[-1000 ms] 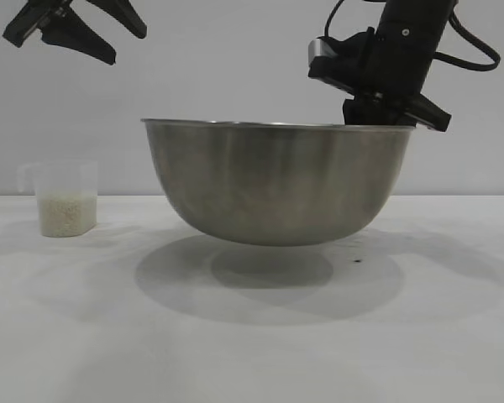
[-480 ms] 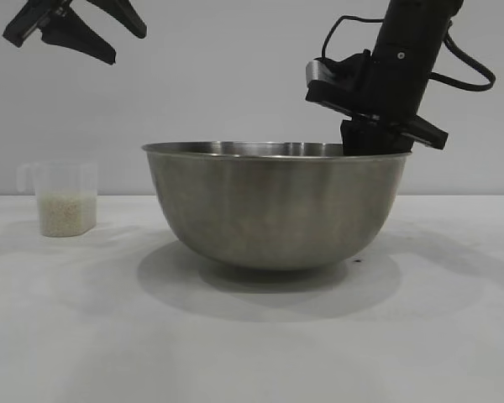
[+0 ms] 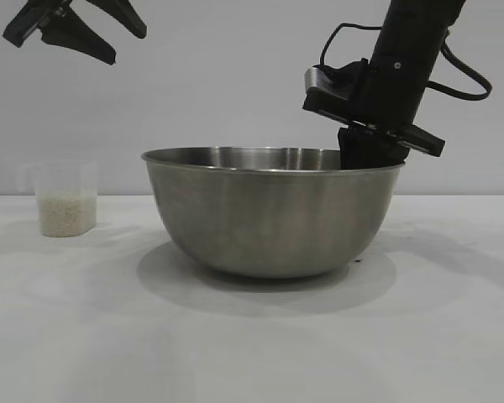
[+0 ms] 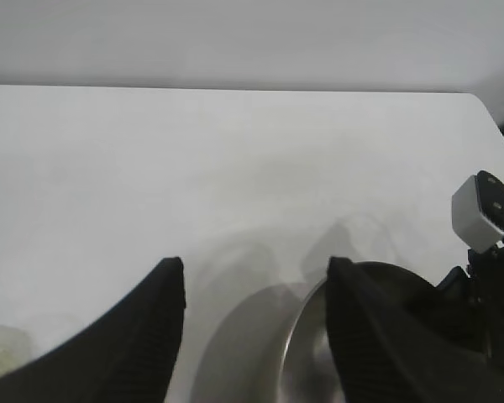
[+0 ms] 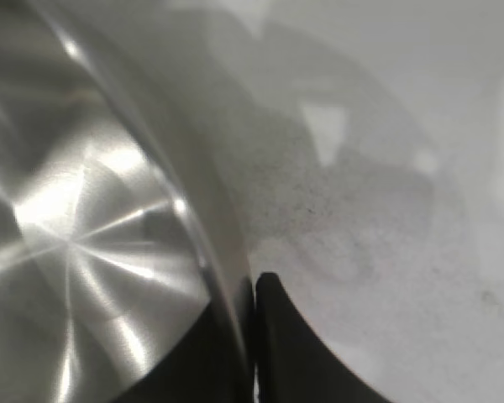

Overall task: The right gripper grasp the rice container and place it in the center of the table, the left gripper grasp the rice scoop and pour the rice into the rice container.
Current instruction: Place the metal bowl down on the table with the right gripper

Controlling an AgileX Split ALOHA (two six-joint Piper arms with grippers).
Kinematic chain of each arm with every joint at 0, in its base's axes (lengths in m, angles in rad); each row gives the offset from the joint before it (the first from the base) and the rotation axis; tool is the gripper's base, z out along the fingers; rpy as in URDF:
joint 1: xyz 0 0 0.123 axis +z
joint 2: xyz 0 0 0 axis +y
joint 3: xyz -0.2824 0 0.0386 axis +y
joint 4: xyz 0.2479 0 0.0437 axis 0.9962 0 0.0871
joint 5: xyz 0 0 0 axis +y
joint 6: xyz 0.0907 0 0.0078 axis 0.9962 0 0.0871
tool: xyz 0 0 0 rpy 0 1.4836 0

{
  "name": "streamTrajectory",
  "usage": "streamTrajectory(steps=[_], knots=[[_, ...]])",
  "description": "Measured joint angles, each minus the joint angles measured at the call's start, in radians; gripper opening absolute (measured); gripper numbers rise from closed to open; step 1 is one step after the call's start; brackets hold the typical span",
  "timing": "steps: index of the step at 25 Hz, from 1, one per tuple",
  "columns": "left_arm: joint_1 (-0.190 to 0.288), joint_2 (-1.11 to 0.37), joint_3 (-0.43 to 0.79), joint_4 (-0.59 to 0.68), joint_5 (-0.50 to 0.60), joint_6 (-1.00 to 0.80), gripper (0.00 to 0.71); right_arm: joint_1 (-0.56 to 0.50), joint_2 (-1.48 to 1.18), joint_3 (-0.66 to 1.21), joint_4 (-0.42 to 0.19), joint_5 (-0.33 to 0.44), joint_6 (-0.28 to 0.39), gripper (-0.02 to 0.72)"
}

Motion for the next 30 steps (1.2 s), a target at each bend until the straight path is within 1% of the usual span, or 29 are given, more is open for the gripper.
streamTrajectory(steps=[1, 2, 9, 10, 11, 16, 17, 28, 29, 30], knots=[[0.0, 0.0, 0.0, 0.0, 0.0, 0.0, 0.327, 0.0, 0.0, 0.0, 0.0, 0.0, 0.002, 0.034], [0.0, 0.0, 0.0, 0.0, 0.0, 0.0, 0.327, 0.0, 0.0, 0.0, 0.005, -0.002, 0.002, 0.04], [0.0, 0.0, 0.0, 0.0, 0.0, 0.0, 0.327, 0.0, 0.0, 0.0, 0.022, -0.002, 0.006, 0.04], [0.0, 0.0, 0.0, 0.0, 0.0, 0.0, 0.327, 0.0, 0.0, 0.0, 0.026, -0.002, 0.008, 0.09], [0.0, 0.0, 0.0, 0.0, 0.0, 0.0, 0.327, 0.0, 0.0, 0.0, 0.03, -0.002, 0.012, 0.116], [0.0, 0.0, 0.0, 0.0, 0.0, 0.0, 0.327, 0.0, 0.0, 0.0, 0.038, 0.007, 0.028, 0.328], [0.0, 0.0, 0.0, 0.0, 0.0, 0.0, 0.327, 0.0, 0.0, 0.0, 0.038, 0.011, 0.03, 0.361], [0.0, 0.0, 0.0, 0.0, 0.0, 0.0, 0.327, 0.0, -0.007, 0.0, 0.034, 0.038, 0.036, 0.356], [0.0, 0.0, 0.0, 0.0, 0.0, 0.0, 0.327, 0.0, -0.011, 0.0, 0.032, 0.038, 0.036, 0.378], [0.0, 0.0, 0.0, 0.0, 0.0, 0.0, 0.327, 0.0, -0.02, 0.0, 0.03, 0.038, 0.036, 0.378]])
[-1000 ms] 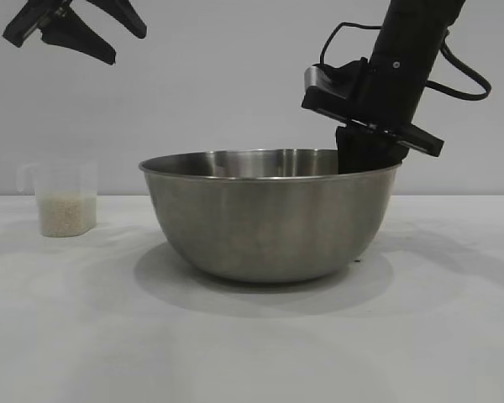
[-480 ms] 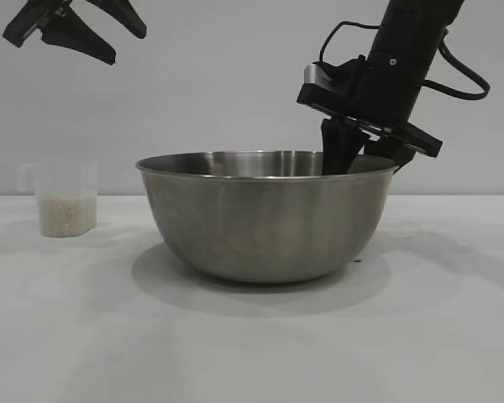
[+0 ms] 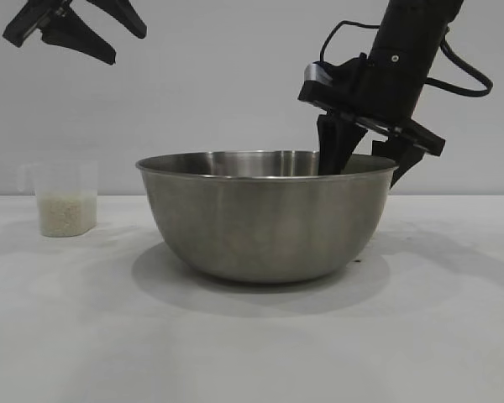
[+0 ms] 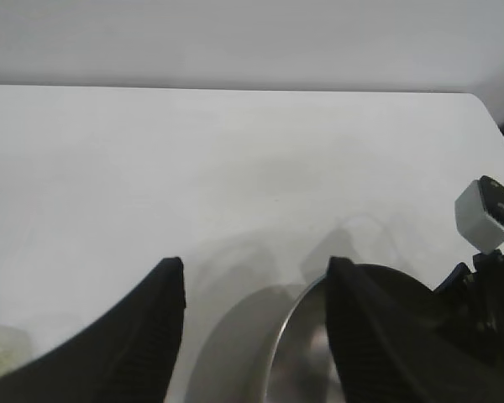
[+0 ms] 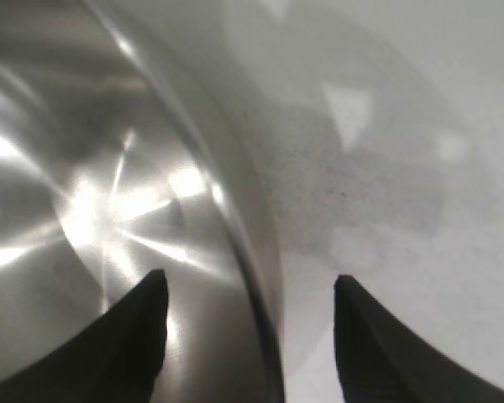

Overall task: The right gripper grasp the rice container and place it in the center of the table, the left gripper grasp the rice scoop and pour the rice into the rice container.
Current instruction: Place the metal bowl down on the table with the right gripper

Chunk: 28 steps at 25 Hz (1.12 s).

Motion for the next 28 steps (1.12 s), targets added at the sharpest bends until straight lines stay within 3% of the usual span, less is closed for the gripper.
streamTrajectory(steps=[20, 28], knots=[[0.0, 0.0, 0.0, -0.017, 0.002, 0.0, 0.327, -0.017, -0.175, 0.0, -0.043, -0.027, 0.017, 0.378], [0.0, 0.0, 0.0, -0.024, 0.008, -0.003, 0.327, -0.066, -0.211, 0.0, -0.088, -0.027, 0.036, 0.378]])
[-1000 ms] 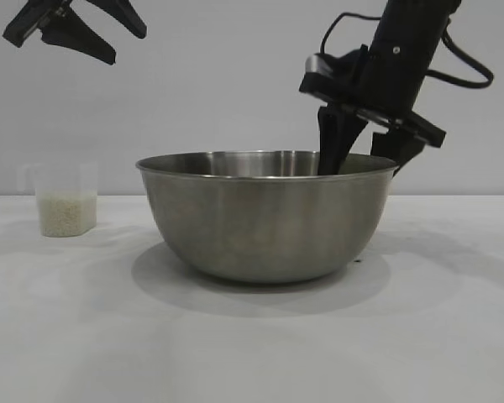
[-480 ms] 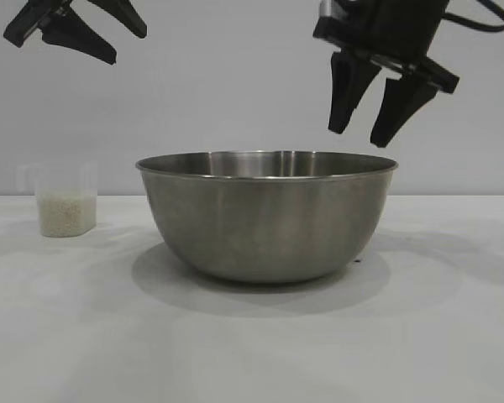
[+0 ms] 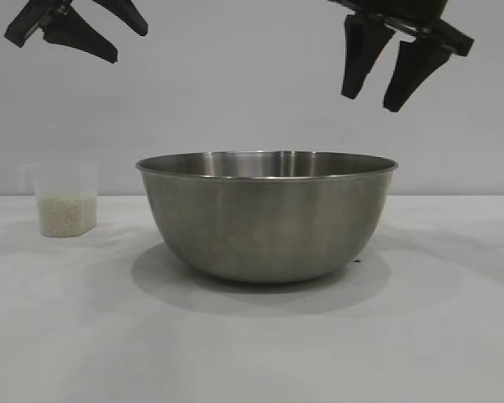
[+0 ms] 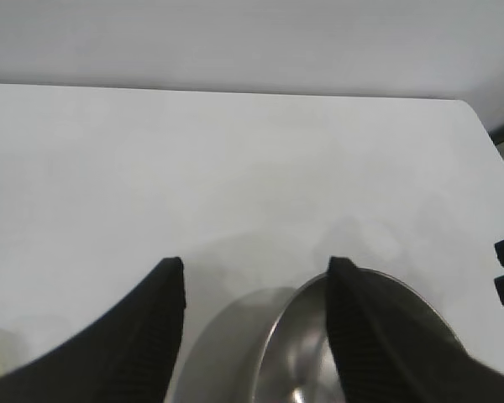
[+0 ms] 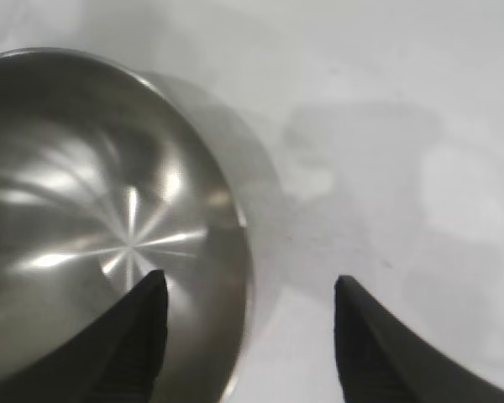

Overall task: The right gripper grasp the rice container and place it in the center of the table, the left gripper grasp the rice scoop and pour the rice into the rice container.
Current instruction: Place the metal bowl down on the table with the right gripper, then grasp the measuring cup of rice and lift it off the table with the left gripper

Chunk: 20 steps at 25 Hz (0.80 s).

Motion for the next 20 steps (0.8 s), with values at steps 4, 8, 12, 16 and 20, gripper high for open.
streamTrajectory(steps=[4, 8, 12, 16, 20], knots=[[0.0, 0.0, 0.0, 0.0, 0.002, 0.0, 0.327, -0.041, -0.026, 0.0, -0.017, 0.0, 0.004, 0.378], [0.0, 0.0, 0.0, 0.0, 0.002, 0.0, 0.327, -0.086, -0.042, 0.0, -0.036, 0.004, 0.006, 0.378], [0.0, 0.0, 0.0, 0.0, 0.004, 0.0, 0.327, -0.145, -0.05, 0.0, -0.041, 0.015, 0.008, 0.378], [0.0, 0.0, 0.0, 0.0, 0.002, 0.0, 0.327, -0.187, -0.05, 0.0, -0.082, 0.026, 0.029, 0.378], [0.0, 0.0, 0.0, 0.0, -0.001, 0.0, 0.327, -0.198, -0.05, 0.0, -0.179, 0.036, 0.075, 0.378]])
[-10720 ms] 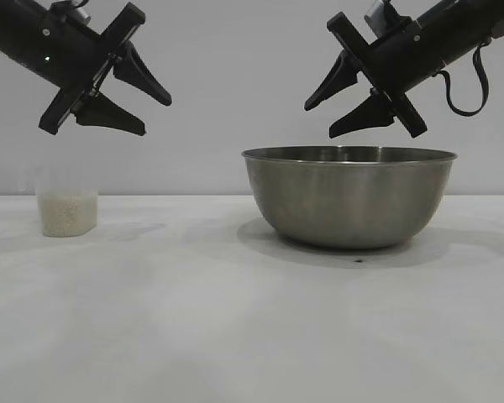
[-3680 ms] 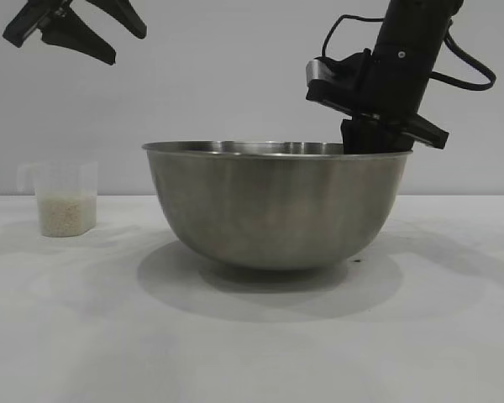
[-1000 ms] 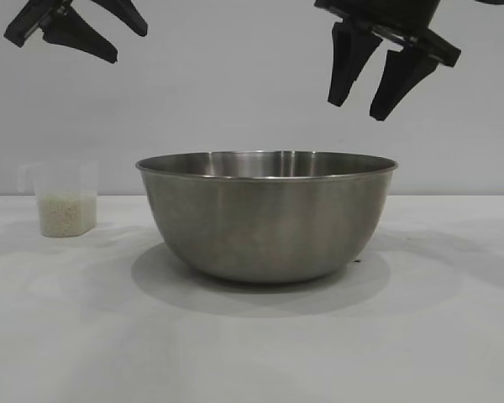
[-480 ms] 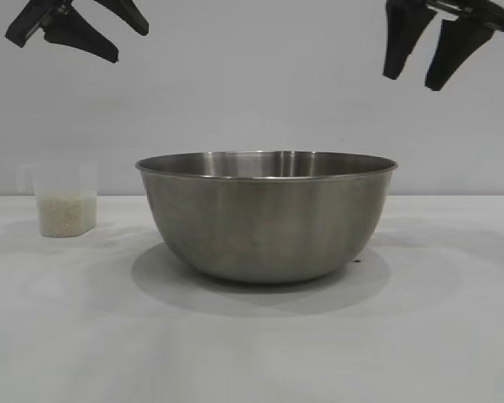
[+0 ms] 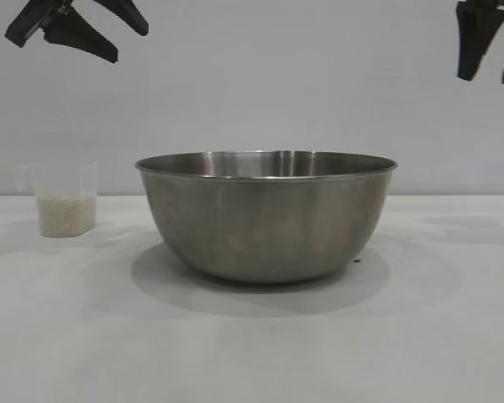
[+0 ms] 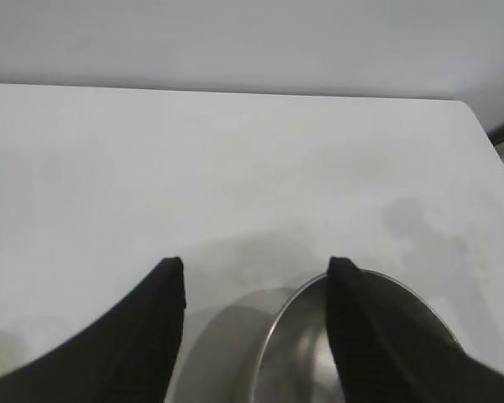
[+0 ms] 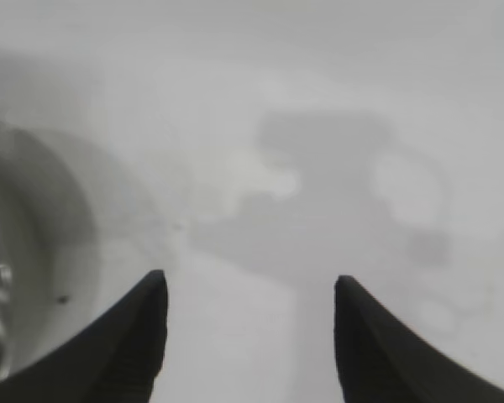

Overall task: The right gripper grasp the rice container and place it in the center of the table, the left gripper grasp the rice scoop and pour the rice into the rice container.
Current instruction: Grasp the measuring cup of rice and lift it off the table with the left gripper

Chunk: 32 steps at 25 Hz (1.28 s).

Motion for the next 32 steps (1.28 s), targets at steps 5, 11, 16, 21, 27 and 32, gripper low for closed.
streamTrajectory(steps=[5, 11, 16, 21, 27, 32], knots=[[0.0, 0.0, 0.0, 0.0, -0.005, -0.002, 0.327, -0.002, 0.0, 0.0, -0.062, 0.002, 0.036, 0.378], [0.0, 0.0, 0.0, 0.0, -0.007, -0.002, 0.327, -0.002, -0.004, 0.0, -0.068, 0.04, 0.036, 0.378], [0.0, 0.0, 0.0, 0.0, -0.007, -0.002, 0.327, -0.002, -0.059, 0.0, -0.092, 0.071, 0.042, 0.378], [0.0, 0.0, 0.0, 0.0, -0.008, 0.0, 0.327, -0.002, -0.14, 0.0, -0.1, 0.077, 0.046, 0.378], [0.0, 0.0, 0.0, 0.0, -0.01, 0.0, 0.327, -0.002, -0.243, 0.0, -0.102, 0.083, 0.046, 0.378], [0.0, 0.0, 0.0, 0.0, -0.01, 0.0, 0.327, -0.002, -0.345, 0.002, -0.102, 0.089, 0.046, 0.378]])
